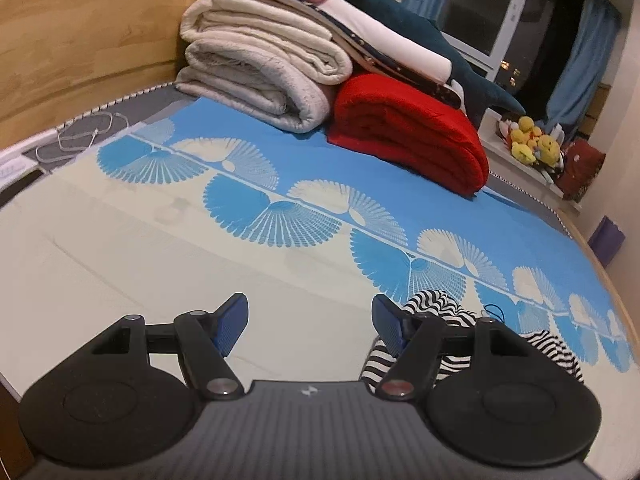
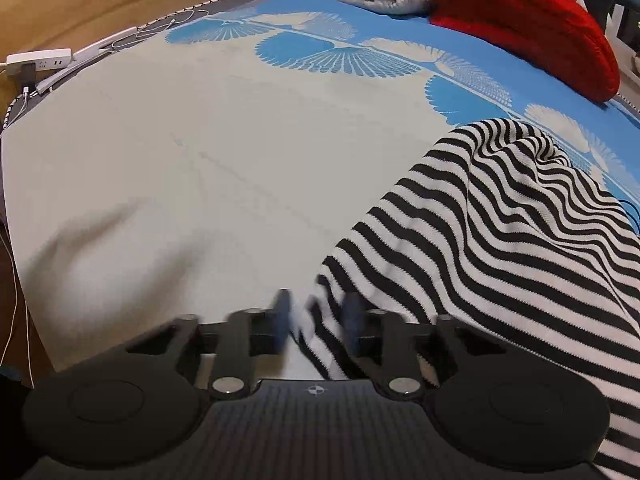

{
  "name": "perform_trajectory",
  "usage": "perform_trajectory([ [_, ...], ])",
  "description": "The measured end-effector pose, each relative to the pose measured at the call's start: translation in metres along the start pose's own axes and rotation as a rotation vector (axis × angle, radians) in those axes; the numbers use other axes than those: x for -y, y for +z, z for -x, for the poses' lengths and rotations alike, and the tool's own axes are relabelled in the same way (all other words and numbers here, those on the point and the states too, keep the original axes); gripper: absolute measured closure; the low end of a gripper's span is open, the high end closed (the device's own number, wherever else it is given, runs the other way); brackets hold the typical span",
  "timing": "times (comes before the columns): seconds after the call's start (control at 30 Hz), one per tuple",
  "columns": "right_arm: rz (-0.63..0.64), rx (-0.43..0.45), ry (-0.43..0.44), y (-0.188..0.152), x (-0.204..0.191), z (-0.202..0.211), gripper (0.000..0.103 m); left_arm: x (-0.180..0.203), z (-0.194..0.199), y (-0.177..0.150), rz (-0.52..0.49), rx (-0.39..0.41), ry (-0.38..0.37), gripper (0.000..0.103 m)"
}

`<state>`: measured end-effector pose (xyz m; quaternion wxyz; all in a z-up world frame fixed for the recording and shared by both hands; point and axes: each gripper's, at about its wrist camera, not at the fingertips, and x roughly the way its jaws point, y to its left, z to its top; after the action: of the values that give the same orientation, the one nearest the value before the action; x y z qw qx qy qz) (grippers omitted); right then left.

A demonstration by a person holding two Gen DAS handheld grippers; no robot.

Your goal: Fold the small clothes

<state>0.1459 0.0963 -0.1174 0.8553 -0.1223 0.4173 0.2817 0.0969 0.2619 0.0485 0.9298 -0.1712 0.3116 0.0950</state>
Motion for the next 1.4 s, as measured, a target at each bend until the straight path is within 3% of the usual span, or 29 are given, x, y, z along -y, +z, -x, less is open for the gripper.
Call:
perform_trajectory([
  [0.13,-0.127,0.061,0.014,0.007,0.028,0.028,0.097,-0.001,-0.008,0.002,0.025,-0.034,-0.011,0.029],
  [0.33,-0.420,0.312,0.044,0.012,0.126,0.132,0.097,-0.001,-0.016,0.004,0.124,-0.046,-0.077,0.029],
  [0.47,-0.708,0.480,0.028,-0.029,0.223,0.207,0.098,0.015,-0.025,0.004,0.137,-0.066,-0.122,0.029],
  [0.6,-0.986,0.585,-0.097,-0.107,0.304,0.264,0.098,0.047,-0.033,0.001,0.071,-0.079,-0.146,0.029],
  [0.67,-1.098,0.551,-0.203,-0.149,0.333,0.277,0.098,0.067,-0.035,-0.004,0.009,-0.082,-0.153,0.029],
  [0.73,-1.169,0.452,-0.290,-0.184,0.360,0.275,0.097,0.087,-0.037,-0.009,-0.054,-0.084,-0.160,0.029],
  [0.87,-1.280,0.181,-0.286,-0.236,0.399,0.246,0.092,0.120,-0.044,-0.022,-0.160,-0.106,-0.184,0.028],
  [0.93,-1.296,0.176,-0.330,-0.247,0.406,0.252,0.091,0.135,-0.049,-0.028,-0.204,-0.124,-0.195,0.028],
  [0.97,-1.309,0.196,-0.314,-0.249,0.410,0.256,0.088,0.144,-0.050,-0.032,-0.235,-0.131,-0.204,0.028],
  [1.0,-1.314,0.215,-0.282,-0.248,0.413,0.258,0.075,0.154,-0.052,-0.037,-0.272,-0.134,-0.216,0.028],
  [1.03,-1.306,0.230,-0.242,-0.244,0.417,0.259,0.054,0.162,-0.053,-0.041,-0.304,-0.133,-0.225,0.028],
  [1.1,-1.251,0.236,-0.171,-0.232,0.425,0.254,0.042,0.182,-0.057,-0.052,-0.368,-0.136,-0.248,0.028],
  [1.23,-1.074,0.154,-0.082,-0.206,0.437,0.227,0.042,0.213,-0.075,-0.068,-0.427,-0.196,-0.319,0.028],
  [1.4,-0.910,0.083,-0.105,-0.182,0.428,0.203,0.043,0.243,-0.106,-0.075,-0.404,-0.249,-0.379,0.028],
])
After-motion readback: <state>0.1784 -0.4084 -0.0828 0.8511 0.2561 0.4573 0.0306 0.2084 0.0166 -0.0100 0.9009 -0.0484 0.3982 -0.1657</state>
